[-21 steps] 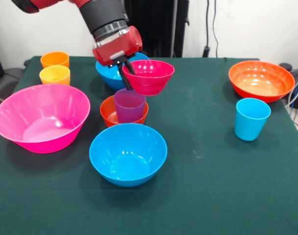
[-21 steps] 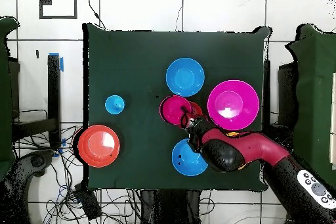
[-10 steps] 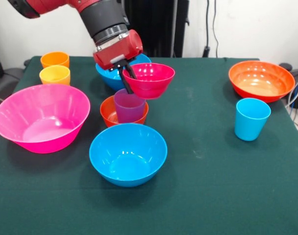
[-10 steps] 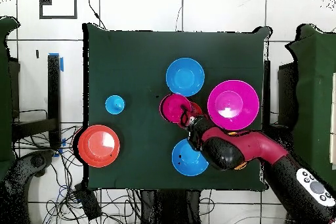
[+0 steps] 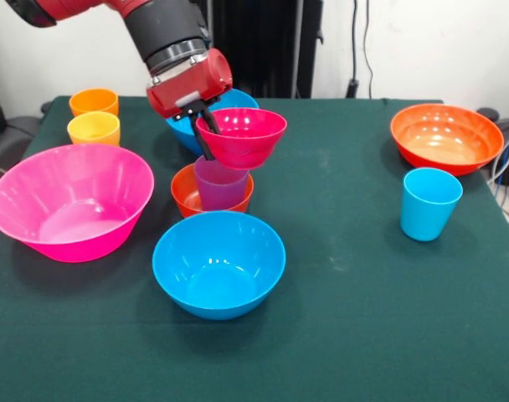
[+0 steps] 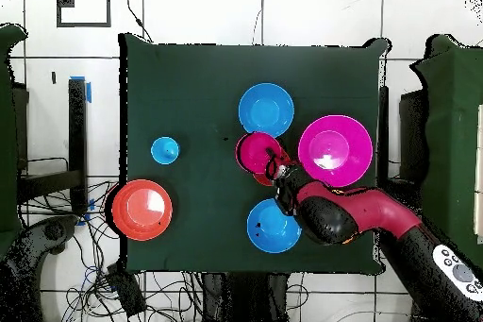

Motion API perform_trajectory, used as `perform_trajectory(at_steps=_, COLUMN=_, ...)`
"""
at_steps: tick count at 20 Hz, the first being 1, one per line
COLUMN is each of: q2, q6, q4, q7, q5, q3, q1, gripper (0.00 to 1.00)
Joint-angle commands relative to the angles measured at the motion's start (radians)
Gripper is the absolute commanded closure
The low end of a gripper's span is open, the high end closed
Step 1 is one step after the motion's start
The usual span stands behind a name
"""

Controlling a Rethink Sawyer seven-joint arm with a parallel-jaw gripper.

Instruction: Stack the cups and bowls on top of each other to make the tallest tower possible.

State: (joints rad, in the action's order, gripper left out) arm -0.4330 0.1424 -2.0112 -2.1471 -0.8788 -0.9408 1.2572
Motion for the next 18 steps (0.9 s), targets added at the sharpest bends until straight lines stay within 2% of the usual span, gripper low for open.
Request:
perform_trajectory(at_steps=1, q2=0.014, q6=0.15, q4=0.087, q7=0.186, q5=-0.013, q3=-0.025, q1=-0.008, gripper=1.0)
perform_trajectory(at_steps=5, q2=0.023, q6=0.173, q4=0.099, q7=0.205, q5=-0.007, q3=-0.031, q1=0.0, gripper=1.0)
perform_trajectory(at_steps=11, q2=0.099, q6=0.153, q4=0.129, q7=0.171, q5=-0.038, q3=0.042, q1=-0.02, gripper=1.0)
perform_trajectory(at_steps=15, q2=0.083, q6=0.194, q4=0.138, q7=0.136, q5=-0.03, q3=0.12, q1=-0.057, gripper=1.0)
perform_trajectory(at_steps=18, q2=0.075, q6=0.219, q4=0.142, q7=0.129, q5=-0.017, q3=0.143, q1=-0.072, gripper=1.0)
